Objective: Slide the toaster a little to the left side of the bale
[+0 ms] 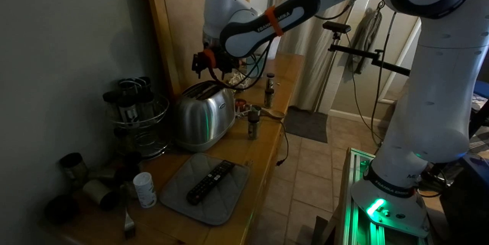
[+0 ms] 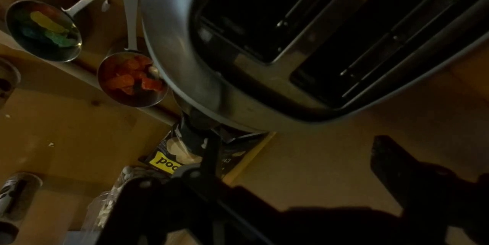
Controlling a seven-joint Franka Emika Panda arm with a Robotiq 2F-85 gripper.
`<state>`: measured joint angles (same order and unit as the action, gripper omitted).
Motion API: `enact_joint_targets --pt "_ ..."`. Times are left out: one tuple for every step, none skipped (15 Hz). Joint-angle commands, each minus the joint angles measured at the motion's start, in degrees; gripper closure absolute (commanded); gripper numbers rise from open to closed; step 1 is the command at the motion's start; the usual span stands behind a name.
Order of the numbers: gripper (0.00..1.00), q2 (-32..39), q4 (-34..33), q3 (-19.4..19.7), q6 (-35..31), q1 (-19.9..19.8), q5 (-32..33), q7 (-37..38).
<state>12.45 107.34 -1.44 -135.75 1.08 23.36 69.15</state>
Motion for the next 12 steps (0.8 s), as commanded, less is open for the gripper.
enact_joint_targets --pt "0.00 2.5 -2.7 2.1 -0.2 1.7 -1.2 -1.7" --pt "0.00 2.8 -2.7 2.3 0.1 1.9 -1.2 -1.9" --pt "0.00 2.9 -2.8 2.5 0.3 2.1 -1.2 -2.0" --pt "0.00 3.0 -2.8 2.7 0.4 2.3 -1.2 -2.2" --pt "0.00 3.0 -2.7 2.7 0.5 2.4 -1.4 -2.6" --pt "0.00 3.0 -2.6 2.6 0.9 2.4 -2.1 -3.3" --pt "0.00 2.9 -2.5 2.4 1.7 2.5 -3.1 -4.4" --pt "0.00 2.7 -2.4 2.0 2.9 2.5 -4.4 -5.7" --pt "0.00 2.6 -2.3 1.9 3.9 2.5 -5.6 -6.7" --pt "0.00 2.6 -2.4 1.7 4.6 2.5 -6.5 -8.3" --pt "0.00 2.5 -2.6 1.7 5.4 2.5 -7.4 -9.4" --pt "0.00 2.5 -2.8 1.7 6.3 2.5 -8.5 -10.7"
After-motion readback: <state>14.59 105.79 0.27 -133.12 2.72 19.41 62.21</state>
